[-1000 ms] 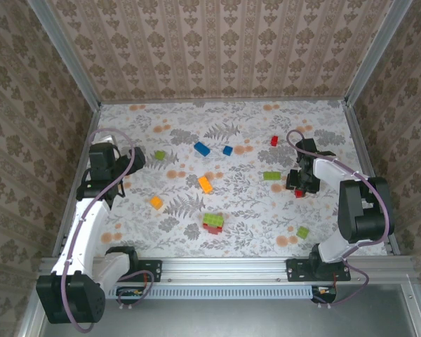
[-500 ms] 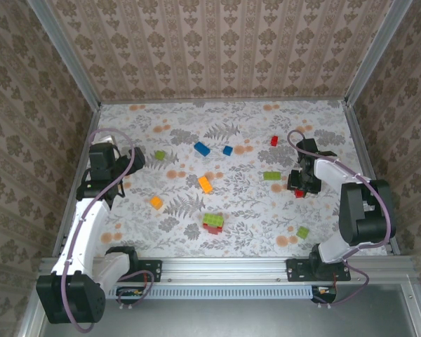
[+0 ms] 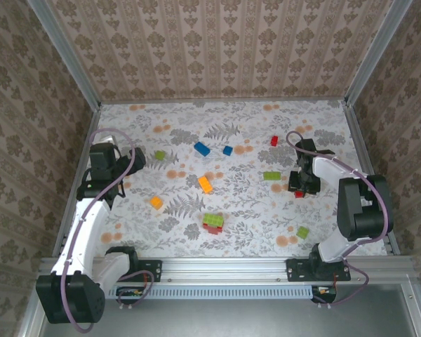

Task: Assemble a carrot with lego

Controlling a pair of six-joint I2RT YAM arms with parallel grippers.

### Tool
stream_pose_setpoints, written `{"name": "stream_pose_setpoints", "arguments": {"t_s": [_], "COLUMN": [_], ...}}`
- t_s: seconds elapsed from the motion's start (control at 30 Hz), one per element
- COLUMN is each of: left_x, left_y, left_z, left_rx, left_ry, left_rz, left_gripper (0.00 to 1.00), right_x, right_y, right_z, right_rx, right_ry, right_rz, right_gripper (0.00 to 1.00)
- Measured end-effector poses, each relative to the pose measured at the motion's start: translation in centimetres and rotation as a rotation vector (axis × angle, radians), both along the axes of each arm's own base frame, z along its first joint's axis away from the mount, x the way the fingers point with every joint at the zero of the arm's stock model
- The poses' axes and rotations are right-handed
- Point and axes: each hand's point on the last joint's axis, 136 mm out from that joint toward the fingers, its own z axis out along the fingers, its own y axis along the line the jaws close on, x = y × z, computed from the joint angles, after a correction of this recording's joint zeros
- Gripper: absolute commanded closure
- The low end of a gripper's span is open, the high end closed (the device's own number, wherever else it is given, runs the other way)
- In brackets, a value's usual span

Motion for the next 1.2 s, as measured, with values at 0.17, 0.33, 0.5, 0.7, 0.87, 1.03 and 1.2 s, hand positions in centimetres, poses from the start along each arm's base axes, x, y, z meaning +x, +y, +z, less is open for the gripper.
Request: {"name": "stream_pose_setpoints", "arguments": {"t_s": [0.17,0.33,0.5,0.7,0.87,1.03,1.2], "left_x": [0.0,0.0,0.0,0.0,0.4,-0.7,-3.6], "left_y": [0.0,0.0,-0.1,-0.6,-3.8,-10.8,-15.3], "left_z": [-0.1,-0.1,-0.1,0.1,0.8,1.0,-0.9], "left_rx": [0.0,0.0,0.003,-0.005,-0.073,-0.126,-0.068], "left_ry": [0.003,0.003,0.003,-0.004,-0.07,-0.123,-0.14], "left_rz": [0.0,-0.001,-0.004,-0.029,-0.159,-0.43,-0.618], "left_gripper": [0.0,0.0,0.0,0.0,0.0,0.0,0.0], "right_x": [-0.1,0.1,0.1,0.2,-0.1,-0.5,-0.7], "right_y": [0.0,0.2,0.4,1.3,3.3,5.6,7.6], "right_z": [0.0,0.0,0.0,0.1,0.1,0.1,-0.1], "right_rx": [-0.001,0.0,-0.001,0.015,0.056,0.073,0.087], "right_ry": [0.005,0.004,0.005,0.001,-0.007,-0.004,0.01], "right_rz": [0.007,0.016,0.028,0.051,0.101,0.17,0.214], "right_gripper": [0.6,0.63,0.66,0.65,0.64,0.6,0.52]}}
